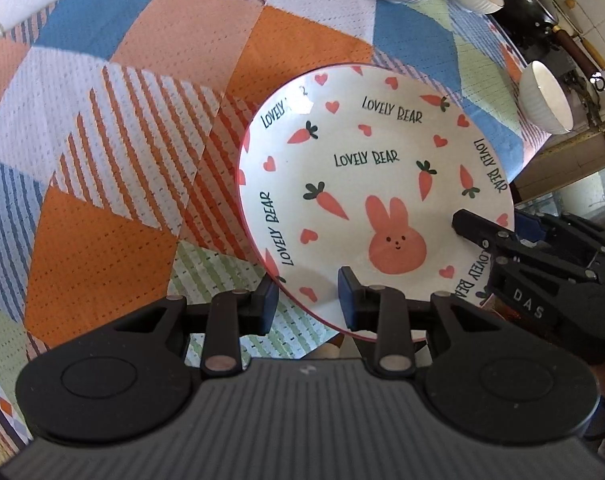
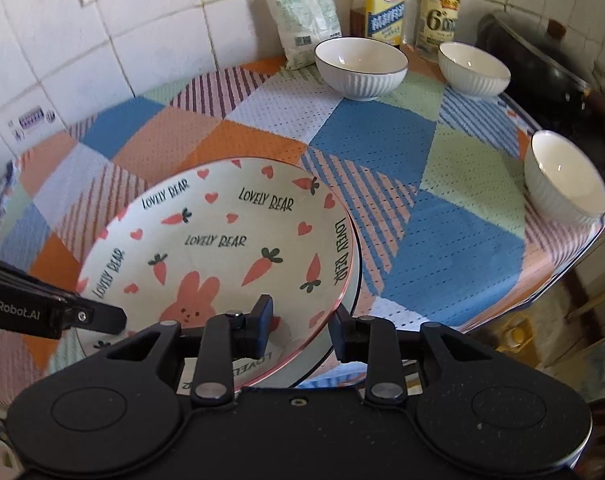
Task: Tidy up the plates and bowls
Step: 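Lower the bunny plate onto the white plate and open both grippers, then move both grippers to a white ribbed bowl and close on its rim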
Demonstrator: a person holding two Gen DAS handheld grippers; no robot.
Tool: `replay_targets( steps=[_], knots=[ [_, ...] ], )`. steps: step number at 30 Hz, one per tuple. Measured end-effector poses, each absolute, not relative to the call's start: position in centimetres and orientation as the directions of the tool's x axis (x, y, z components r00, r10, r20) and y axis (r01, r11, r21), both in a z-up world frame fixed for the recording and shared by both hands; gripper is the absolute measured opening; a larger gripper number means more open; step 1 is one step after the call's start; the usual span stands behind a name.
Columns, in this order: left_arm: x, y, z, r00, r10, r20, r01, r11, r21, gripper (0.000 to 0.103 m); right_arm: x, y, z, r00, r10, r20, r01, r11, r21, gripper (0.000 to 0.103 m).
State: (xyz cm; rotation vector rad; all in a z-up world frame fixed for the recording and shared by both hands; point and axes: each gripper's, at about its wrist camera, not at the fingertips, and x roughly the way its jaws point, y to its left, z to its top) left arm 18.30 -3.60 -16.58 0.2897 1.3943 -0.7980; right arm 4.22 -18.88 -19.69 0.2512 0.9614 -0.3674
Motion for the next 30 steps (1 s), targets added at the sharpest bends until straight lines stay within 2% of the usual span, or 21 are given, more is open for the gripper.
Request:
replay_targets(
  steps=[14,18,24,30],
  knots=[
    [17.0,-3.7,-16.7,0.011,-0.309,-0.951,0.606,0.758,-0.240,0.027,5.3,-15.9,-21.0,0.464,-0.368,-0.806,0.266,0.926,-0.269,0.045],
    [16.7,-3.3,-16.1,0.033,-0.305,-0.952,0.582,0.780,-0.230,0.027,4.4,-16.5,-20.9,0.509,-0.328,-0.796,0.256,0.940,-0.223,0.046],
    [16.0,-4.0,-13.0,0.104,-0.313,-0.944,0.575,0.793,-0.199,0.027,1.3,-19.8,-19.3,0.626,-0.202,-0.753,0.299,0.954,-0.007,0.045],
    [14.1,-6.7,-10.3,0.150,-0.323,-0.935,0.604,0.778,-0.172,0.027,-1.3,-23.6,-17.5,0.709,-0.210,-0.673,0.331,0.942,0.055,0.047]
  ],
)
